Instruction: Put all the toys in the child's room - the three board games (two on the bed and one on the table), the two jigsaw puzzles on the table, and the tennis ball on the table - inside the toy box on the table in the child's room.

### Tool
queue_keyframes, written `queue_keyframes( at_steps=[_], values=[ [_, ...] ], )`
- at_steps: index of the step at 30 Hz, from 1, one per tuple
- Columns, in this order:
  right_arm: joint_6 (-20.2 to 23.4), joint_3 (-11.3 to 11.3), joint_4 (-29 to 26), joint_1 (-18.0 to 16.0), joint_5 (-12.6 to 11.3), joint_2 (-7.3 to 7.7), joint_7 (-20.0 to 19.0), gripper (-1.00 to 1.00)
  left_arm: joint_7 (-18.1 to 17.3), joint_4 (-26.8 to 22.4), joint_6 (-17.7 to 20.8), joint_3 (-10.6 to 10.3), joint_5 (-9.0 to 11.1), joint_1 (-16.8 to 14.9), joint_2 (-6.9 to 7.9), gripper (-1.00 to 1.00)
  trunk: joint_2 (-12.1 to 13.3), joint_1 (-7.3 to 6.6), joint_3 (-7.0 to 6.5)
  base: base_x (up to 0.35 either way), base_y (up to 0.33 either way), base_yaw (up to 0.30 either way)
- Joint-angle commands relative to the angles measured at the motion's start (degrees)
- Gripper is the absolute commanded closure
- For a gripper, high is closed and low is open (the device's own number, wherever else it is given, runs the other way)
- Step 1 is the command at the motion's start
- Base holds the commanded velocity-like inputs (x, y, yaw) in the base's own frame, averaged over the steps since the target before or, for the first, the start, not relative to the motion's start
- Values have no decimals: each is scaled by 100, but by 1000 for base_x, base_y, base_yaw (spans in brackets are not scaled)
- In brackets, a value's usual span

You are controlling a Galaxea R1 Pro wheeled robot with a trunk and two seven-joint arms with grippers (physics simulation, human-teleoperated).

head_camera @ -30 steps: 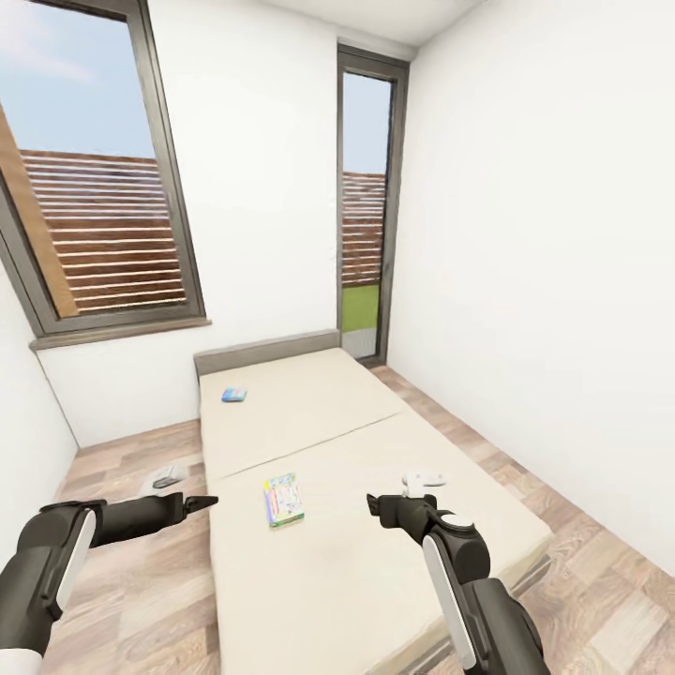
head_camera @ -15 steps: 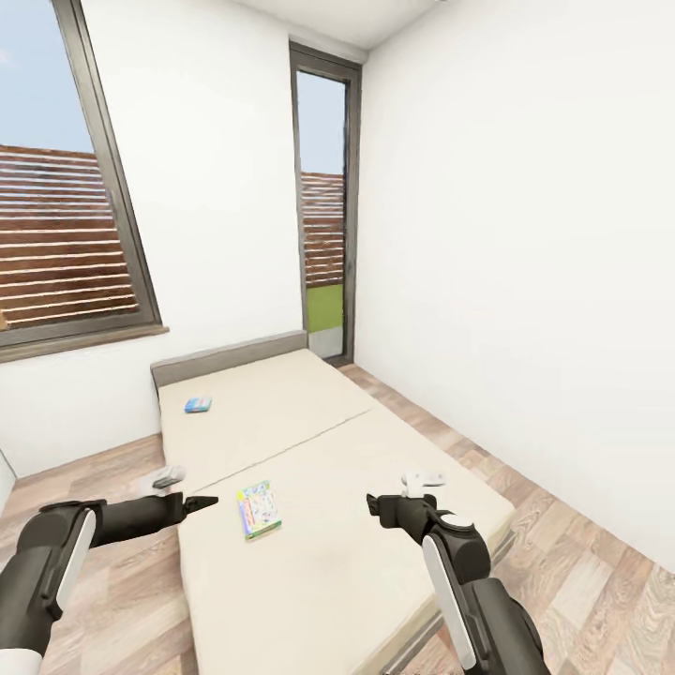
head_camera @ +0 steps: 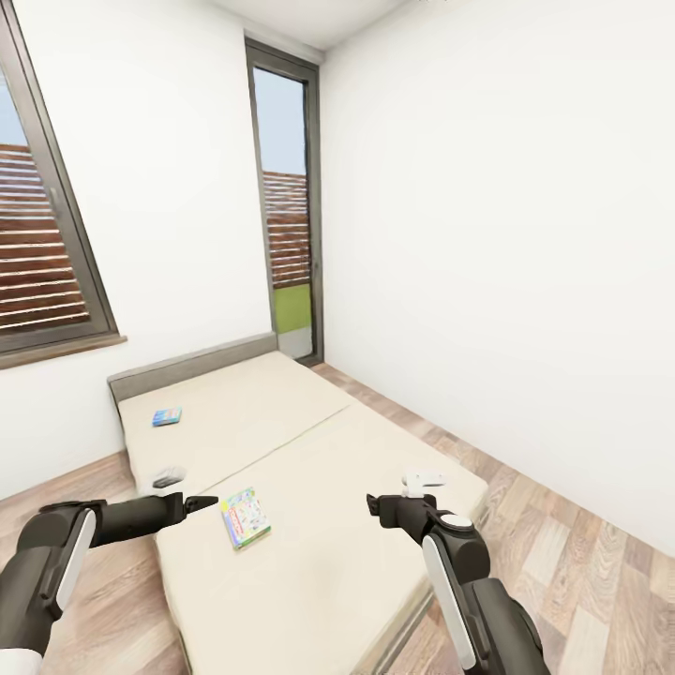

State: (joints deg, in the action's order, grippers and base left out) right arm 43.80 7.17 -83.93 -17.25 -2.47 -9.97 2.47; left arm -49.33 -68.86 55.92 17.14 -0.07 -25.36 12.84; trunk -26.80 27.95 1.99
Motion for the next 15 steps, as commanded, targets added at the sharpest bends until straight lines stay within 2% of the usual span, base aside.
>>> queue_keyframes(
  at_steps=[1, 11, 15],
  values=[
    [27, 4, -4, -7, -26, -2, 26, -100, -24, -3, 40, 8, -2, -4, 1, -100, -13, 3, 13, -13, 274, -280],
    [24, 4, -1, -7, -26, -2, 26, -100, -25, -2, 43, 8, -1, -4, 0, -100, -13, 3, 13, -67, 275, -280],
    [24, 4, -1, -7, -26, -2, 32, -100, -28, -2, 48, 8, 3, -4, 0, -100, -13, 3, 12, -103, 205, -204]
  ],
)
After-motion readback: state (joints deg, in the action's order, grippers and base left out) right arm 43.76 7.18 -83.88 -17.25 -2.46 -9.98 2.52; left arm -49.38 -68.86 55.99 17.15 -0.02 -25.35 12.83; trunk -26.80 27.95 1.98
